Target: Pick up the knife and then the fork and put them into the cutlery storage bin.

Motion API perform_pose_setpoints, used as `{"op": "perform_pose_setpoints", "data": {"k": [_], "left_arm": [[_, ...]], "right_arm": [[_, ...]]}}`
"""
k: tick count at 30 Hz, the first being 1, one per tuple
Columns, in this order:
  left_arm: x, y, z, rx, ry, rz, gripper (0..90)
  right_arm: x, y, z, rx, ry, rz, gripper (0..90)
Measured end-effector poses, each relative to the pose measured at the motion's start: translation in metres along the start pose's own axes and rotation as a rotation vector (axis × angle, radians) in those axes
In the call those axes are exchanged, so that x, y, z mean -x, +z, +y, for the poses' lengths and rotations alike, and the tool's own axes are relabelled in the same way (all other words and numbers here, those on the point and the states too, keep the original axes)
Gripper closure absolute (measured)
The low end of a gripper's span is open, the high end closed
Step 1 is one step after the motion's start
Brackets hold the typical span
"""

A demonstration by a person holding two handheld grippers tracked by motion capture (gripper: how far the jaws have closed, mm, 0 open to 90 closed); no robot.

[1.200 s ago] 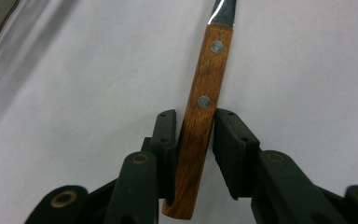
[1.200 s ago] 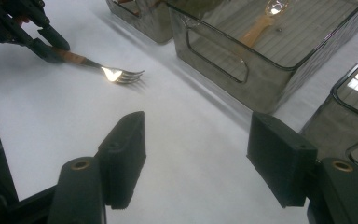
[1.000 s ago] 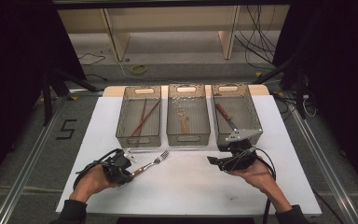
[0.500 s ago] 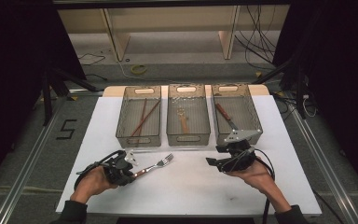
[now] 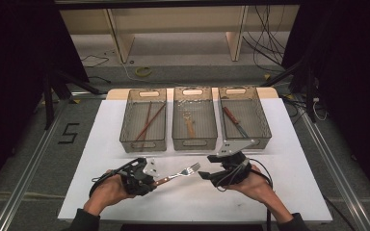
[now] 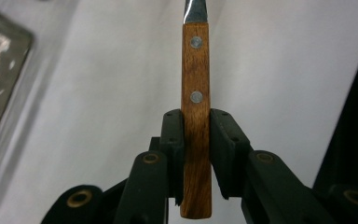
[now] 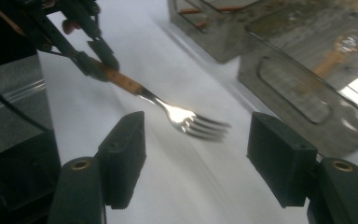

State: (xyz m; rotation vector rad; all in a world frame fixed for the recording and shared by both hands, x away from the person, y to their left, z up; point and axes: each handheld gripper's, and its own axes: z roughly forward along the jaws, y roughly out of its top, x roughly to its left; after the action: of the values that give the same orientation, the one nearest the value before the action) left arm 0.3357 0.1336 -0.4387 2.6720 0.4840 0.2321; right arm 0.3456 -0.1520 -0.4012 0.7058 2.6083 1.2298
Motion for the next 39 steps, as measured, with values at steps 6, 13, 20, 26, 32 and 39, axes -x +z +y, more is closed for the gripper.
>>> {"op": "perform_pose_setpoints", "data": {"k": [6,13,20,26,32,39], "left_arm": [[0.017,0.003,0.015,-0.004,0.068,-0.013,75.5],[0.029,0.005,0.026,0.008,0.099,-0.037,75.5],[0.036,0.01,0.031,0.0,0.127,-0.052,75.5],[0.04,0.009,0.034,-0.001,0.149,-0.057,75.5],[0.042,0.007,0.036,0.01,0.164,-0.056,75.4],[0.045,0.007,0.037,0.01,0.186,-0.061,75.4]], "right_arm": [[-0.017,0.023,0.001,-0.052,-0.07,0.046,36.9],[-0.029,0.039,-0.003,-0.098,-0.134,0.102,36.8],[-0.036,0.056,-0.009,-0.153,-0.196,0.113,37.8],[-0.042,0.063,-0.012,-0.185,-0.248,0.137,42.5],[-0.045,0.065,-0.015,-0.2,-0.272,0.149,48.9],[-0.048,0.068,-0.017,-0.224,-0.304,0.149,57.2]]}}
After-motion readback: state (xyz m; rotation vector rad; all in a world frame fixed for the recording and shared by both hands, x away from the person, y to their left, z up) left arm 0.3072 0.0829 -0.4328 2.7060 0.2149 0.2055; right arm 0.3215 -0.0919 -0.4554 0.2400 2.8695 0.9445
